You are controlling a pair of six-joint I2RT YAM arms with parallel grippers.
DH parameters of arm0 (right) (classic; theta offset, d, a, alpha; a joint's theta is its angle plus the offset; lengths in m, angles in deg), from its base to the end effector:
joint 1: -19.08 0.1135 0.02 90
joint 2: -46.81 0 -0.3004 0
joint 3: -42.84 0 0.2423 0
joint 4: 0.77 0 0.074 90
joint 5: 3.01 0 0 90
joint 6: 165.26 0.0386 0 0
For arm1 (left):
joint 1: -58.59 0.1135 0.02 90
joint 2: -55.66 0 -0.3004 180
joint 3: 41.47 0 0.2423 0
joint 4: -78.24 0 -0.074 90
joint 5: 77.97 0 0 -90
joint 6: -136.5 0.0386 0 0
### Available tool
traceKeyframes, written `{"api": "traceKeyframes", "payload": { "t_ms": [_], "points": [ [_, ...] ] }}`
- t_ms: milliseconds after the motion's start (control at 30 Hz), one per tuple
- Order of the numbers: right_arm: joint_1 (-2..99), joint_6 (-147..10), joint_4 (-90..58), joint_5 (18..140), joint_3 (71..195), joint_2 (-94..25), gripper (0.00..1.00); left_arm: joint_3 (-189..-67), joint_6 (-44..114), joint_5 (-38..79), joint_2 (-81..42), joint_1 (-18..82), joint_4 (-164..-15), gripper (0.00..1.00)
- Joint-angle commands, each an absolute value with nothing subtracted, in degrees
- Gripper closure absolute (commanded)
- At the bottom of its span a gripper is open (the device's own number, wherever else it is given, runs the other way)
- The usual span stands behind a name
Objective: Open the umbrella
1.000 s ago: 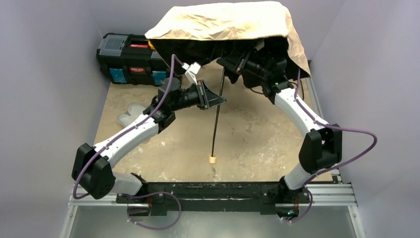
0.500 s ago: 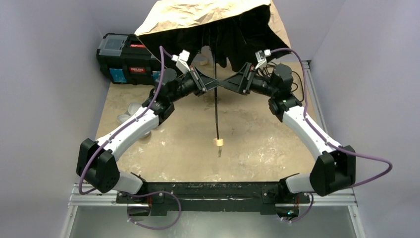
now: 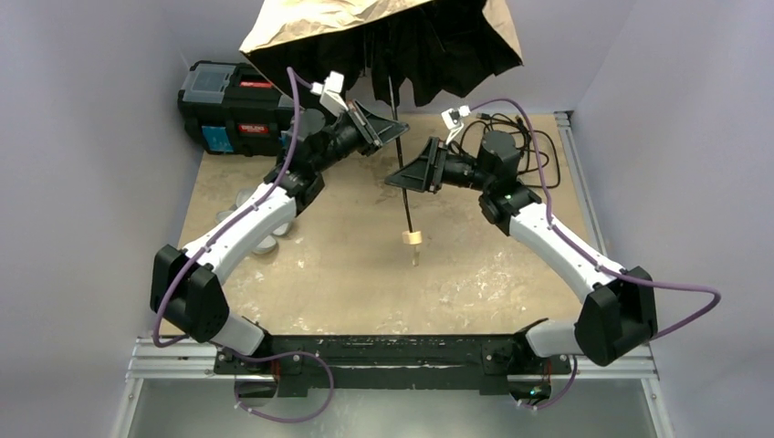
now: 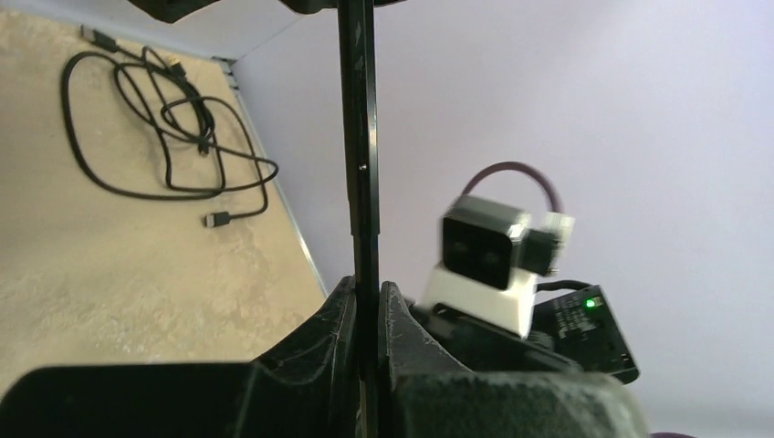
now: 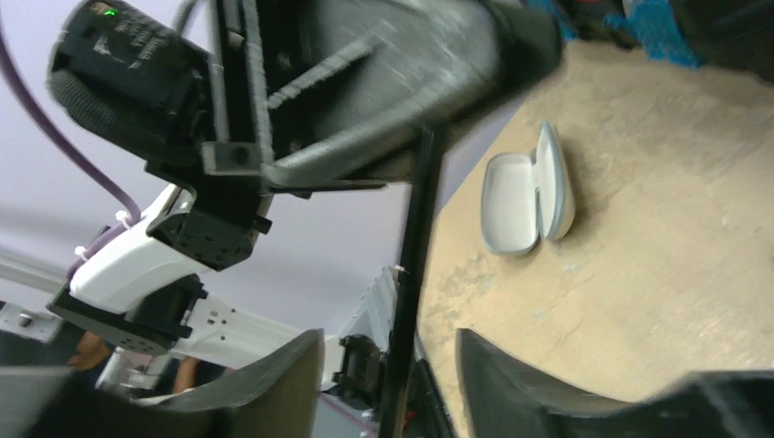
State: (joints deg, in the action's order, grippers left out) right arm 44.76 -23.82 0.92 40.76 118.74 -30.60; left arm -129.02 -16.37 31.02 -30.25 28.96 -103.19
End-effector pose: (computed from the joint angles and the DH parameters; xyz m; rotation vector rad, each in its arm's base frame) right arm 0.2560 0.1540 0.4006 -0.3293 1.8119 1.6236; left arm 0.2990 -0.1845 0.4260 -0.1995 1.7209 -1.4976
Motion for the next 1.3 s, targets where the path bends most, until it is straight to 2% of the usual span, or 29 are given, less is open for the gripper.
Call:
{"api": "traceKeyframes", "payload": {
  "t_ms": [0, 33, 67, 100, 133, 233, 333, 433, 600, 733, 900, 967, 1033, 1133, 1200, 1267],
  "points": [
    [46.4, -25.3, 4.9, 39.5, 119.8, -31.9, 0.63, -134.0, -14.1, 30.1, -28.1, 30.1, -113.0, 1.00],
    [46.7, -25.2, 5.5, 38.8, 120.2, -31.9, 0.74, -134.5, -14.0, 30.1, -28.3, 30.9, -113.3, 1.00],
    [47.0, -25.3, 6.3, 37.9, 120.6, -31.9, 0.92, -135.2, -13.4, 30.2, -28.7, 31.9, -113.7, 1.00],
    [47.6, -25.7, 6.8, 37.4, 120.8, -31.5, 1.00, -136.4, -12.8, 30.2, -29.5, 33.3, -114.1, 1.00],
    [48.0, -26.2, 7.0, 37.2, 121.1, -31.2, 1.00, -138.0, -12.3, 30.3, -30.5, 35.3, -114.3, 0.97],
    [49.1, -23.5, 9.8, 36.6, 121.4, -31.2, 1.00, -145.1, -12.1, 30.7, -33.6, 39.1, -114.1, 0.63],
    [50.2, -21.0, 12.8, 36.1, 122.1, -32.0, 1.00, -151.4, -11.5, 29.8, -36.7, 40.6, -113.9, 0.51],
    [51.1, -18.7, 16.0, 35.7, 122.3, -33.0, 1.00, -155.8, -10.4, 25.8, -39.4, 40.8, -112.7, 0.49],
    [51.3, -15.6, 19.0, 38.7, 125.3, -35.0, 1.00, -159.4, -7.0, 21.3, -42.6, 40.3, -111.4, 0.52],
    [51.3, -15.5, 16.6, 42.4, 129.3, -36.1, 1.00, -156.6, -9.2, 19.6, -41.8, 40.2, -108.2, 0.50],
    [50.7, -16.0, 13.8, 43.8, 129.7, -35.8, 1.00, -144.7, -9.1, 23.0, -35.2, 39.0, -110.5, 0.53],
    [49.9, -16.4, 13.4, 41.5, 128.6, -35.5, 1.00, -138.0, -3.1, 24.0, -31.5, 38.5, -112.6, 0.52],
    [48.3, -17.3, 11.8, 40.8, 126.6, -34.0, 1.00, -131.6, 5.4, 26.4, -27.3, 38.5, -116.9, 0.46],
    [45.8, -19.0, 10.2, 38.1, 123.7, -32.7, 1.00, -124.5, 30.0, 31.6, -19.9, 38.5, -115.7, 0.38],
    [45.3, -21.2, 9.1, 34.9, 122.7, -32.1, 1.00, -120.1, 54.0, 36.3, -15.1, 38.2, -113.5, 0.35],
    [45.4, -26.6, 3.0, 33.0, 123.4, -31.4, 1.00, -118.7, 75.2, 35.7, -12.8, 37.5, -109.4, 0.31]
  ]
}}
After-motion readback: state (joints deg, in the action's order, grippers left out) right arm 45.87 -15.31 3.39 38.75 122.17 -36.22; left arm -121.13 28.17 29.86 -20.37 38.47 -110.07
